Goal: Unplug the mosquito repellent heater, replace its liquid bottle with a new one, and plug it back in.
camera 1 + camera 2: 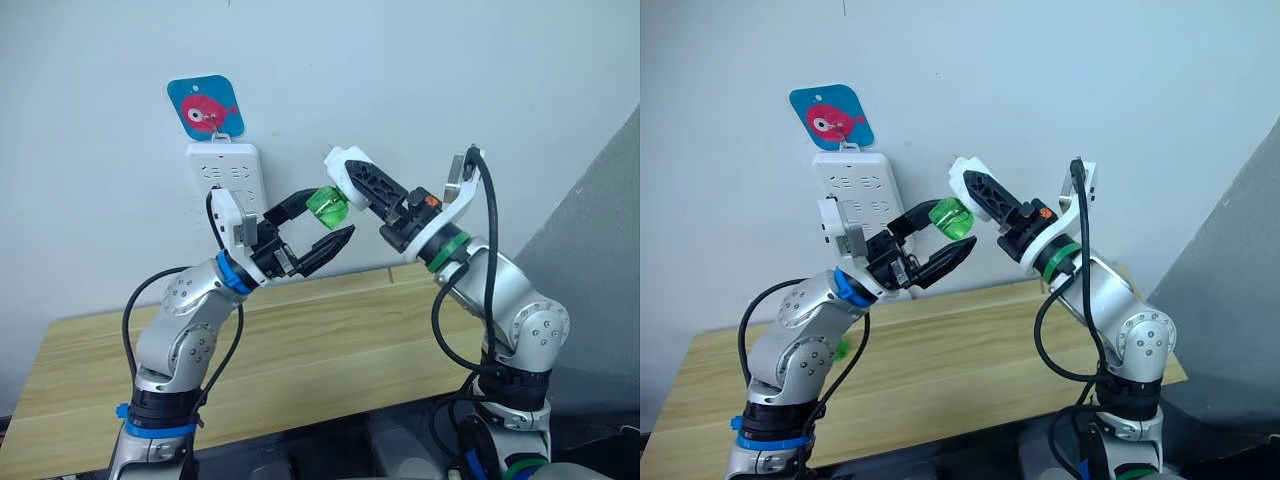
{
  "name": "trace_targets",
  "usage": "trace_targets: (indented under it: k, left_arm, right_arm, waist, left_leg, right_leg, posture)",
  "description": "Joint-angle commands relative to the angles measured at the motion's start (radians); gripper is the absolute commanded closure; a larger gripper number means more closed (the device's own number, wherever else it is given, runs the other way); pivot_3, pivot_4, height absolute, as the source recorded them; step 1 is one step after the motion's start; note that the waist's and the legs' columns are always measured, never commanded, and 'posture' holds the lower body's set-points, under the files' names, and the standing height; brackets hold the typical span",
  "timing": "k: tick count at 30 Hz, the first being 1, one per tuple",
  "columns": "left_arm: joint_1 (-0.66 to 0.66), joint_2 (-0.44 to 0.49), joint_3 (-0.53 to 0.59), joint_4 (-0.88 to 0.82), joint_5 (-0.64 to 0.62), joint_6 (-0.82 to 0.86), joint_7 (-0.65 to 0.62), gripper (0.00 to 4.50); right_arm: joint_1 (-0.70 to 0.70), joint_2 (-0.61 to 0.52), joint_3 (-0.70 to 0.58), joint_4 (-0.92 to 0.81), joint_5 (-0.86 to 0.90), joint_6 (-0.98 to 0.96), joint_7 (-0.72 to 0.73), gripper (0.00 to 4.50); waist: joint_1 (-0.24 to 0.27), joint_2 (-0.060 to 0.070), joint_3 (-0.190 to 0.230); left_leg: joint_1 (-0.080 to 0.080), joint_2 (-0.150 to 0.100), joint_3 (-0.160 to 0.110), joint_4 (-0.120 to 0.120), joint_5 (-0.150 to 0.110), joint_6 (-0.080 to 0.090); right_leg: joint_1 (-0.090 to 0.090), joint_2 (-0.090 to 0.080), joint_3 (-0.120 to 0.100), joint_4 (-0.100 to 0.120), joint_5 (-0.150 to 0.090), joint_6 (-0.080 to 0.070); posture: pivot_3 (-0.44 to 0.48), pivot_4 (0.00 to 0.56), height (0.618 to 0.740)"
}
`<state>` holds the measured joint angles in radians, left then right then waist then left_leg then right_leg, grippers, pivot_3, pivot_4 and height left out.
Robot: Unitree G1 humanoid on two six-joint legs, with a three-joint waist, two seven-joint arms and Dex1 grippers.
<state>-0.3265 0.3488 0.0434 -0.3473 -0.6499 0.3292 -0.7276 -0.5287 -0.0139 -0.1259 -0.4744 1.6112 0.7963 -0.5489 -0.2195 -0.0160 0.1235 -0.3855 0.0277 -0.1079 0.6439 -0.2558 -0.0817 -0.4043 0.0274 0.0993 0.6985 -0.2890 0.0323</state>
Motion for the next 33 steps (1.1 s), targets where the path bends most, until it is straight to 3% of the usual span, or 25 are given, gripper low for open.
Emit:
trace_targets:
  k: [1,19,23,33]
  left_arm:
    - [-0.015,-0.007,-0.004,-0.042,0.004,-0.022,0.007,0.0]
    - [-0.051,-0.032,-0.002,-0.036,0.009,-0.019,0.061,0.0]
    - [-0.034,-0.014,-0.022,-0.041,0.033,-0.007,0.054,0.84]
    - [-0.047,-0.014,-0.032,-0.032,0.051,0.004,0.061,0.86]
  right_arm:
    - [-0.031,-0.009,0.024,-0.029,0.047,-0.057,-0.03,1.5]
    - [0.006,-0.099,0.08,-0.014,0.08,-0.135,-0.005,1.5]
    - [0.016,-0.1,0.085,-0.011,0.076,-0.144,0.014,1.5]
    - [0.037,-0.102,0.103,-0.025,0.084,-0.16,0.028,1.5]
  waist:
    - [0.0,0.0,0.0]
    - [0.0,0.001,-0.001]
    - [0.0,0.001,-0.002]
    - [0.0,0.002,-0.004]
  left_leg:
    - [0.0,0.0,0.0,0.0,0.0,0.0]
    - [0.0,0.0,0.0,0.0,0.0,0.0]
    - [0.0,0.0,0.0,0.0,0.0,0.0]
    - [0.0,0.0,0.0,0.0,0.0,0.0]
  right_leg:
    - [0.0,0.0,0.0,0.0,0.0,0.0]
    - [0.0,0.0,0.0,0.0,0.0,0.0]
    - [0.0,0.0,0.0,0.0,0.0,0.0]
    - [0.0,0.0,0.0,0.0,0.0,0.0]
  posture:
    - [-0.199,0.043,0.736]
    - [-0.198,0.043,0.736]
    - [-0.197,0.042,0.736]
    - [-0.195,0.04,0.736]
